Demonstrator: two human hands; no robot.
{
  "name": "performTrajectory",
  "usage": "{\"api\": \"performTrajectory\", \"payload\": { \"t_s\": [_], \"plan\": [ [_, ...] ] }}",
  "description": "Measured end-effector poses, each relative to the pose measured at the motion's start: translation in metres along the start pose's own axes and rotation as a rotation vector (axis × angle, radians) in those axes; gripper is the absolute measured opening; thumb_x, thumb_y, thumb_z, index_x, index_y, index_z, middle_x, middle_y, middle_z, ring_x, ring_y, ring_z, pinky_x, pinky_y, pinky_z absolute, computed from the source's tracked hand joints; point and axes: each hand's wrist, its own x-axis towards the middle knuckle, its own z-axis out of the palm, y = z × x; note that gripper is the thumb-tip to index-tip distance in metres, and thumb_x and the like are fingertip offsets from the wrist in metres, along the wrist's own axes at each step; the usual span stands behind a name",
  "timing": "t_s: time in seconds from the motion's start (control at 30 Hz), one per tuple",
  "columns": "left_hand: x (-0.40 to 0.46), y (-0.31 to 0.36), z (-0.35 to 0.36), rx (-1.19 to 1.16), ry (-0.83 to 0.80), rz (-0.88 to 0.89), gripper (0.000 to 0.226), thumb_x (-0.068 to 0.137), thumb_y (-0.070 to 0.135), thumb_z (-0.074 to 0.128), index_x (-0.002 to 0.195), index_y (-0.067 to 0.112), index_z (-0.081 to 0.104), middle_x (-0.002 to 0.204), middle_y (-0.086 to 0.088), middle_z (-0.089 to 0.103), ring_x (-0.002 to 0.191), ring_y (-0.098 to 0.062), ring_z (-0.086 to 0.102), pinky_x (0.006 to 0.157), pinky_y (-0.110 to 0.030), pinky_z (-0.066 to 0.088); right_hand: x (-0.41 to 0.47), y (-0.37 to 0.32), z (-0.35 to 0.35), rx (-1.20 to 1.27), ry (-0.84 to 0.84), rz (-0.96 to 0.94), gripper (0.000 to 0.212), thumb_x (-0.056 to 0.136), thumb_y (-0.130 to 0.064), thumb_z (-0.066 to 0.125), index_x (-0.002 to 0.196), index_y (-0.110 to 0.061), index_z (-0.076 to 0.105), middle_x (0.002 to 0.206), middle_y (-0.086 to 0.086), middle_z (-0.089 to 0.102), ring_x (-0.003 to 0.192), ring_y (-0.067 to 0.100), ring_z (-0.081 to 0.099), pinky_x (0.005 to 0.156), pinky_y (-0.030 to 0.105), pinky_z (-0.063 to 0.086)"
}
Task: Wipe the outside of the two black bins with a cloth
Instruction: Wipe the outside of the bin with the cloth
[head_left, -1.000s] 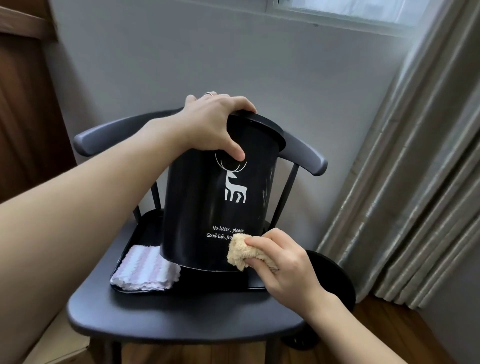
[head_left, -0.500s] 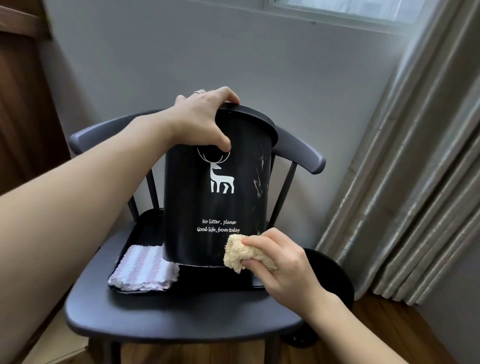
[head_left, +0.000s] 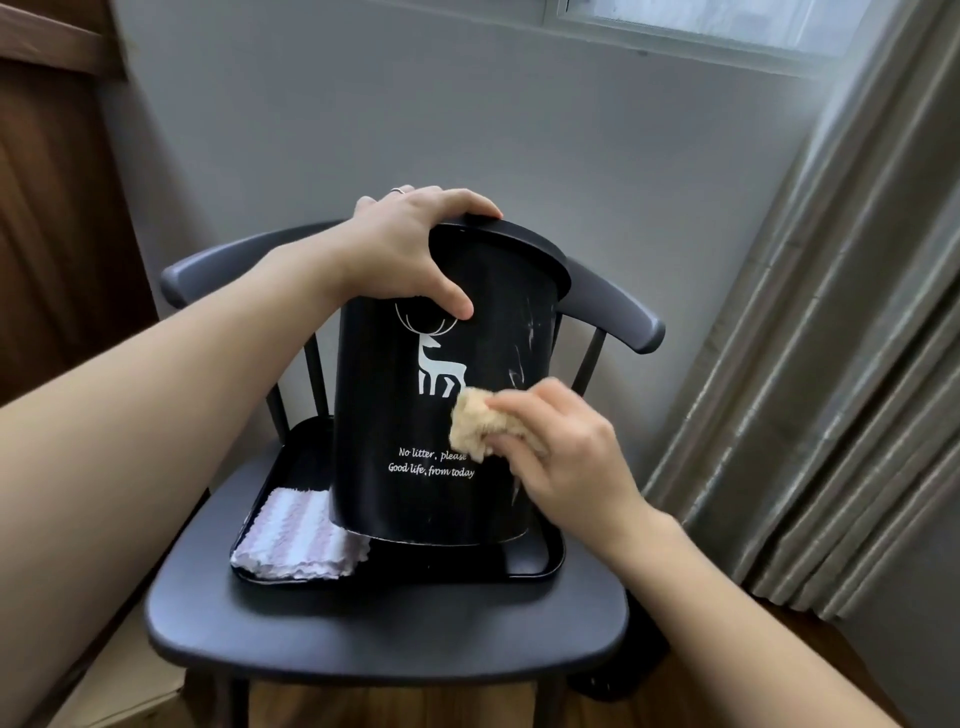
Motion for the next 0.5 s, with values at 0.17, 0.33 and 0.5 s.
{"api": "performTrajectory", "payload": {
  "t_s": [0.17,0.33,0.5],
  "plan": [
    [-0.003,0.001,-0.002,-0.008,-0.017,0.016,0.085,0.068,0.03,0.092,0.137,0.054,0.05,0.102,0.031,0.043,0.107,0.001,0.025,0.102,-0.03,0.021,0.043,0.001,-0.004,-0.06,0.102,0.105,0.027,0.084,-0.015,0.076,0.11,-0.011,0.071,0.087,0.005,0.059,0.079,0.021,0.059,0.074,0.021,0.041],
    [-0.004,-0.002,-0.003,-0.012,-0.026,0.051,0.085,0.067,0.031,0.092,0.136,0.055,0.049,0.11,0.028,0.048,0.098,0.006,0.022,0.1,-0.029,0.019,0.017,-0.004,-0.006,-0.036,0.005,-0.021,0.025,0.085,-0.015,0.075,0.109,-0.009,0.072,0.086,0.006,0.058,0.075,0.022,0.057,0.07,0.033,0.051],
    [-0.005,-0.001,-0.001,-0.003,-0.025,0.077,0.083,0.067,0.031,0.092,0.136,0.054,0.05,0.121,0.02,0.054,0.113,-0.004,0.029,0.104,-0.032,0.021,0.021,0.0,-0.01,-0.071,-0.012,-0.056,0.022,0.085,-0.013,0.073,0.107,-0.008,0.073,0.084,0.007,0.058,0.072,0.024,0.057,0.068,0.033,0.05]
  ]
}}
